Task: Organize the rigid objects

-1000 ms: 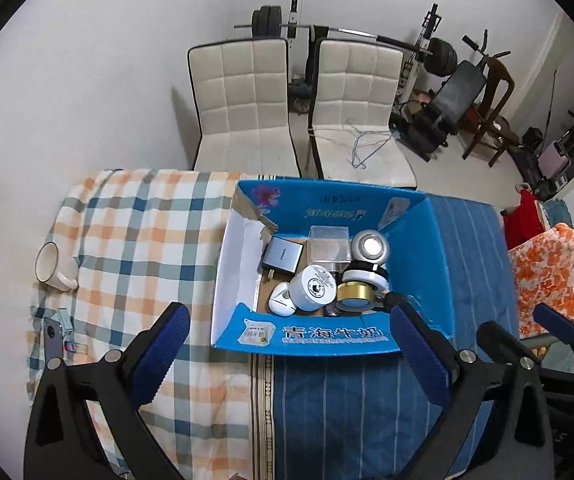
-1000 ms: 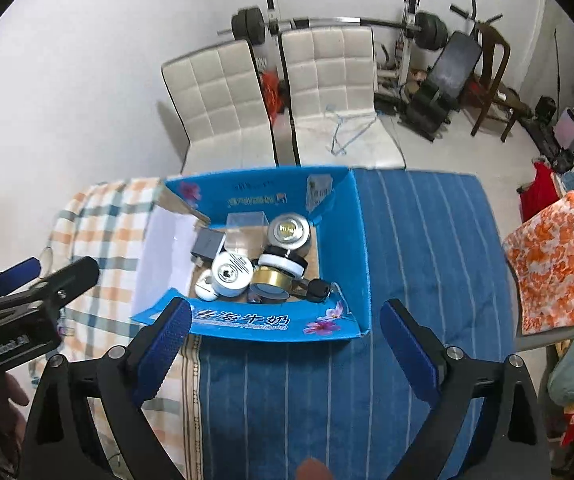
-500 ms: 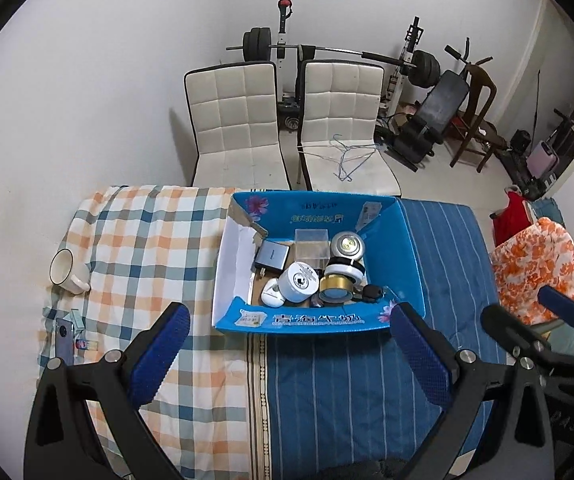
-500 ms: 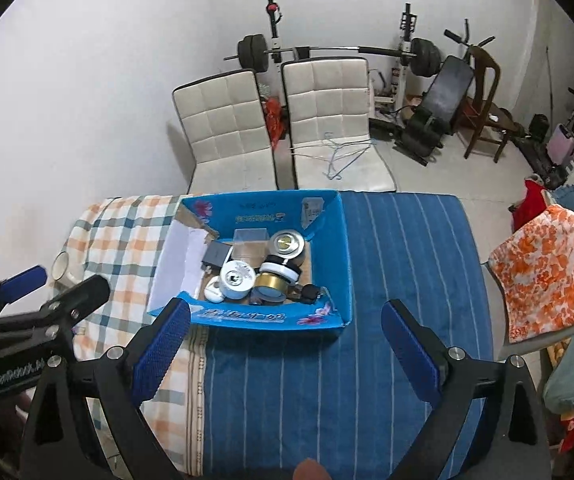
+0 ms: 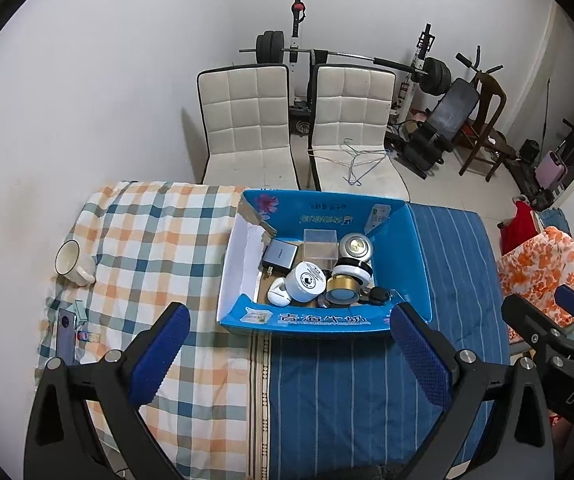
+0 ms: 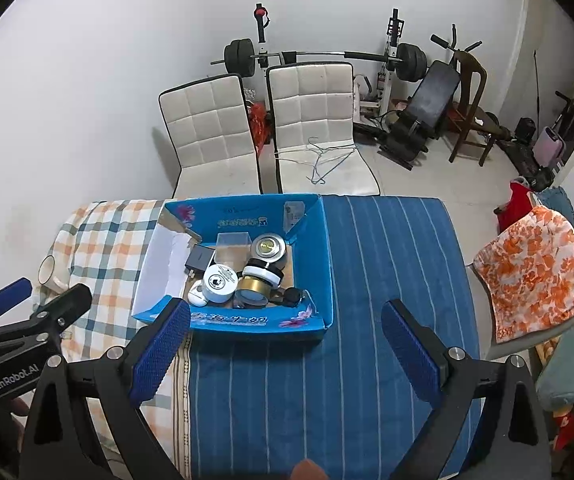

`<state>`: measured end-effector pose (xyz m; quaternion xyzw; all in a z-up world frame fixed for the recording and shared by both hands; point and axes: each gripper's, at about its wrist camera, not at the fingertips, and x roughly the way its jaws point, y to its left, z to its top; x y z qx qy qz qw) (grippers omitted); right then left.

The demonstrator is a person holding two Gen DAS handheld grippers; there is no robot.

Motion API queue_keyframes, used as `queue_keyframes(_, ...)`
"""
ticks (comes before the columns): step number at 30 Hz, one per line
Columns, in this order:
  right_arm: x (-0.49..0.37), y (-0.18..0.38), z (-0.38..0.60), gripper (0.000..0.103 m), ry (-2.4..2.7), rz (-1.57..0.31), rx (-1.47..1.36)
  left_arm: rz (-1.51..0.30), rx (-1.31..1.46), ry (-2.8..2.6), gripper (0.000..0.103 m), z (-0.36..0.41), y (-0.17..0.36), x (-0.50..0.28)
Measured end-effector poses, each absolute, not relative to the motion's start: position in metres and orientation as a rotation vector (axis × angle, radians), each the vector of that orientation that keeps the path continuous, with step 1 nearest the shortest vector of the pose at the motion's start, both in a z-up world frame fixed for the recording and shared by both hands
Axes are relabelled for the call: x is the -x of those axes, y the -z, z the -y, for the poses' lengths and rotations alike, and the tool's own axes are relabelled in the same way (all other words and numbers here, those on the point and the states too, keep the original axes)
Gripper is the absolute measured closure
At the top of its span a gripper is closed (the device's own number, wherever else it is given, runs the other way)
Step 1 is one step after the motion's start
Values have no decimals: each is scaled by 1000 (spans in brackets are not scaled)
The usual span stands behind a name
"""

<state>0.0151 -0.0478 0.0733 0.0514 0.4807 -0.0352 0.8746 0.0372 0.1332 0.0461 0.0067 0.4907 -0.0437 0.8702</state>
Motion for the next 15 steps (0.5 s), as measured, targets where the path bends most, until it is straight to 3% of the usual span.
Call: queue_keyframes(15, -18, -69, 51, 5, 108, -1002, -83, -1035, -39, 51, 0, -135, -45, -43)
